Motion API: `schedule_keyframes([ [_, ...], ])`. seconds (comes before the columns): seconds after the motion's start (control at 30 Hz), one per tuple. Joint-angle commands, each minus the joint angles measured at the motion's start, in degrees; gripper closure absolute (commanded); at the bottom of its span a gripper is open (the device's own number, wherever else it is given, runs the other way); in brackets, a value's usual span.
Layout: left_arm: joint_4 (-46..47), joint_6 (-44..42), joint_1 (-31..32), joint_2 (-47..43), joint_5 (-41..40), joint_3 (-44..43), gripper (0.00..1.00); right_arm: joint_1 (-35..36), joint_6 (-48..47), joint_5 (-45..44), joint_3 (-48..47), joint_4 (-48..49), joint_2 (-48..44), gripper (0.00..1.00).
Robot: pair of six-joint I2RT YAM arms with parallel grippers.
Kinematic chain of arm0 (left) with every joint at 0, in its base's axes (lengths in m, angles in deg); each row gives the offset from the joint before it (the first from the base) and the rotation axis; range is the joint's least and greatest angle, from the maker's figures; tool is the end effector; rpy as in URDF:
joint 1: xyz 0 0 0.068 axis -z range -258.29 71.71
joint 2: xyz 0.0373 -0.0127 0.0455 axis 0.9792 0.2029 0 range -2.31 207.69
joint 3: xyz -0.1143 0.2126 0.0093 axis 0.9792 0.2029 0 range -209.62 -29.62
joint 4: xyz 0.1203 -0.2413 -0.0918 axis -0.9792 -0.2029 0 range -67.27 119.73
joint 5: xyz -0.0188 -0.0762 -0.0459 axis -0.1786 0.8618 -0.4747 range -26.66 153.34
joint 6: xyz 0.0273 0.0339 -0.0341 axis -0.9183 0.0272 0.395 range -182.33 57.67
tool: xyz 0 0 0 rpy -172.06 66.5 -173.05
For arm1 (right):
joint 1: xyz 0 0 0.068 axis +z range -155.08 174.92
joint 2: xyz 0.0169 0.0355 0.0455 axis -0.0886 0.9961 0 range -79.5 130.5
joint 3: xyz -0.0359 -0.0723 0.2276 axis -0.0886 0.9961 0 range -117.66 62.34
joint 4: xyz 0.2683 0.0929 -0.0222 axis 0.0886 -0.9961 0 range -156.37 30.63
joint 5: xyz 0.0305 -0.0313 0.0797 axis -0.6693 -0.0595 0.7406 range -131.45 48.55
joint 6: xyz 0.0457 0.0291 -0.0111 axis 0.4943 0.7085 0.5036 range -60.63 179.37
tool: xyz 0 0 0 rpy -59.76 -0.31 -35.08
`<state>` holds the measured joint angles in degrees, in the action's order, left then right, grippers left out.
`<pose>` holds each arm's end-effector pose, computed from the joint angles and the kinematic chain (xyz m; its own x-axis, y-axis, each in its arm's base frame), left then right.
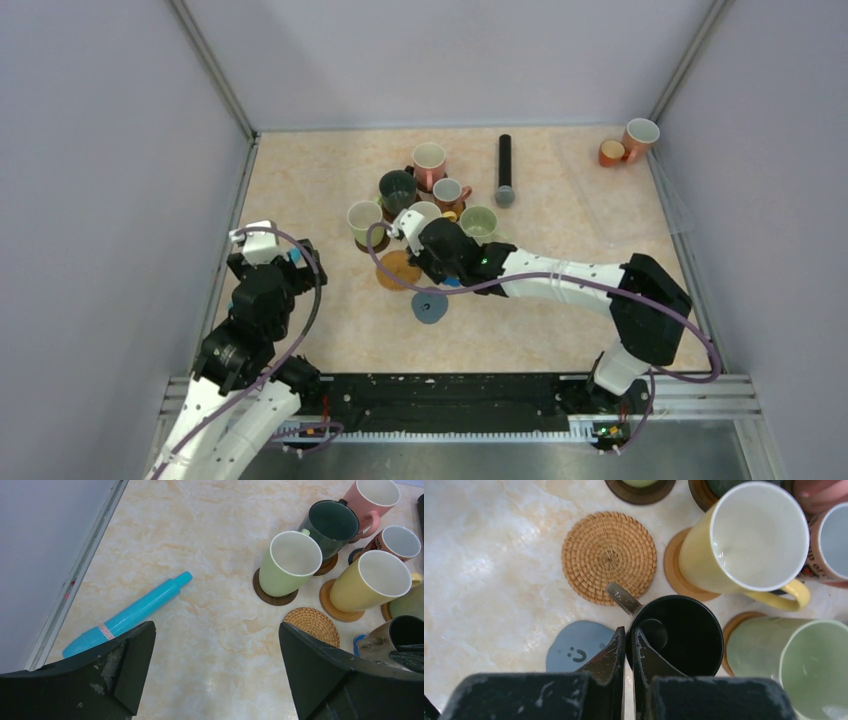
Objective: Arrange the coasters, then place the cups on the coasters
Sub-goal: Place the cup on the coaster.
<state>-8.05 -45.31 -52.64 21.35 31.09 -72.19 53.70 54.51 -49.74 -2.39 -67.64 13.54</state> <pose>0.1384 -0.0441 0.3163 -0.2527 -0.1532 -0.9553 -0.1704 0.9790 -0.1119 0.2055 0.3286 0.2033 -0.2411 -0.5596 -0.7929 -0.8096 0.5665 -0.1537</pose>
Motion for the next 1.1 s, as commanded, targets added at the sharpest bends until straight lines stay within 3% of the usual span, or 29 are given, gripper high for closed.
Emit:
schedule_keyframes([
  [0.0,1.61,0.06,0.02,2.11,2.52,-1.82,0.01,0.44,0.68,-4.71,0.43,3.45,-3.32,1.00],
  [0.43,2.30,-0.73,0.03,2.71,5.31,-1.56,0.01,-0.02,7.44,-12.59,-0.77,2.40,-1.80,1.00],
  [1.07,2.27,-0.67,0.02,2.30,5.29,-1.47,0.01,-3.04,12.96,-12.79,0.09,1.15,-0.51,1.00],
])
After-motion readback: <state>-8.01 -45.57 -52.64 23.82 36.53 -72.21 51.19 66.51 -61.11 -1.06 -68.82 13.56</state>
